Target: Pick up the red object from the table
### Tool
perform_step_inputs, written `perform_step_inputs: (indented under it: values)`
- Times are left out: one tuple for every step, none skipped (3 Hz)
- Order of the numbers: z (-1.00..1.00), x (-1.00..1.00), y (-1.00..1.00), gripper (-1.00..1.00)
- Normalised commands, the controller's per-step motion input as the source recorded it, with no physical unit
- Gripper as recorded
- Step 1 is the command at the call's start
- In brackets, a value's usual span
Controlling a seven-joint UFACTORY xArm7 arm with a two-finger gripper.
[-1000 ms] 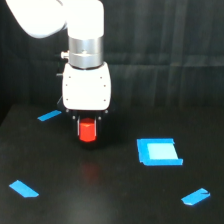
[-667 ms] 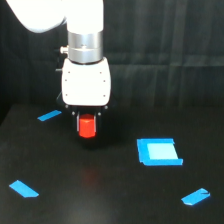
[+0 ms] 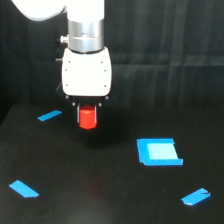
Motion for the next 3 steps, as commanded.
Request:
perform_step_inputs:
  values:
    - [0.83,-0.01,-0.06,-1.00]
    - [0.85,0.05,0.01,-1.00]
    - [0.54,-0.03,0.08,-1.00]
